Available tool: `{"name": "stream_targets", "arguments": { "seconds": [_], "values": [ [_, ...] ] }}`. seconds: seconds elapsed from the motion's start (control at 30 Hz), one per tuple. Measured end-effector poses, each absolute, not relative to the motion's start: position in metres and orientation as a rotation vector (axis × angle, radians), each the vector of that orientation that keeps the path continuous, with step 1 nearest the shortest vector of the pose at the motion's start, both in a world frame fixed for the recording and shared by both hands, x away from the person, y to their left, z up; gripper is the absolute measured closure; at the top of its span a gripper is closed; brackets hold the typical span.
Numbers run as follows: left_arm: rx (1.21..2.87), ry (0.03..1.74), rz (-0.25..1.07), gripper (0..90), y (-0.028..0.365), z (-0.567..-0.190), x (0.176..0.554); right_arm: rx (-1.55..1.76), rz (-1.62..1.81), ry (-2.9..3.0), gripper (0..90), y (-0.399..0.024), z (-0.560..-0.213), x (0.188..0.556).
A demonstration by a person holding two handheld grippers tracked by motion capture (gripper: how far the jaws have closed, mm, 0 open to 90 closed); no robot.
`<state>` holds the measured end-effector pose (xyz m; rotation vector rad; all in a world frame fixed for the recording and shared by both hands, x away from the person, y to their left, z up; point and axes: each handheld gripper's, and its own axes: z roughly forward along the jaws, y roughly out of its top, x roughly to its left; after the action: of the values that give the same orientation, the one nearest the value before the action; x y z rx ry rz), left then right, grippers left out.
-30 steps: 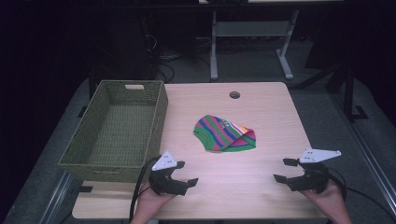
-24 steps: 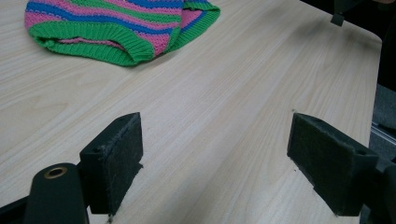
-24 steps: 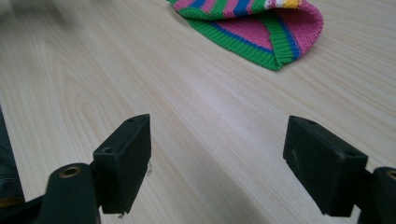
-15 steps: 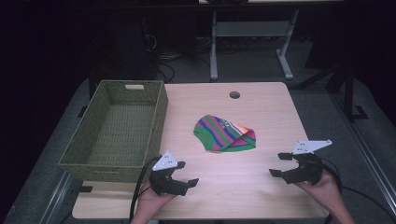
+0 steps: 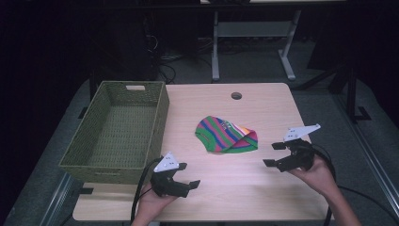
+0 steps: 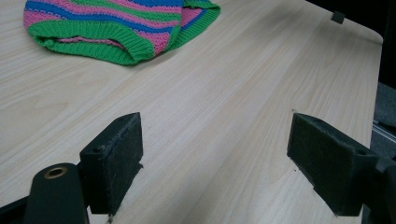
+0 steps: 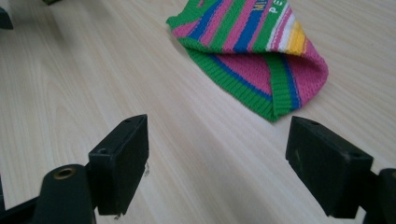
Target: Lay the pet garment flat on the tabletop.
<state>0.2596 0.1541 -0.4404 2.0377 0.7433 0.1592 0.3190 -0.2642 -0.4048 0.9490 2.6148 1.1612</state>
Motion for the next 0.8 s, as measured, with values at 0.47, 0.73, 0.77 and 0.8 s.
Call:
{"name": "stream_targets", "arguments": {
  "seconds": [0.47,0.73,0.77,0.8],
  "values": [
    [2.028,0.738,0.160,17.9,0.157,-0.438,0.260,0.892,1.096,2.673,20.6,-0.228,-0.382,0.371],
    [2.028,0.737,0.159,18.0,0.157,-0.438,0.261,0.876,1.088,2.692,20.4,-0.213,-0.378,0.394],
    [2.028,0.738,0.158,18.0,0.157,-0.438,0.261,0.877,1.083,2.692,20.4,-0.211,-0.377,0.396],
    [2.028,0.738,0.158,18.0,0.157,-0.438,0.261,0.877,1.083,2.692,20.4,-0.211,-0.377,0.396]
  ]
}}
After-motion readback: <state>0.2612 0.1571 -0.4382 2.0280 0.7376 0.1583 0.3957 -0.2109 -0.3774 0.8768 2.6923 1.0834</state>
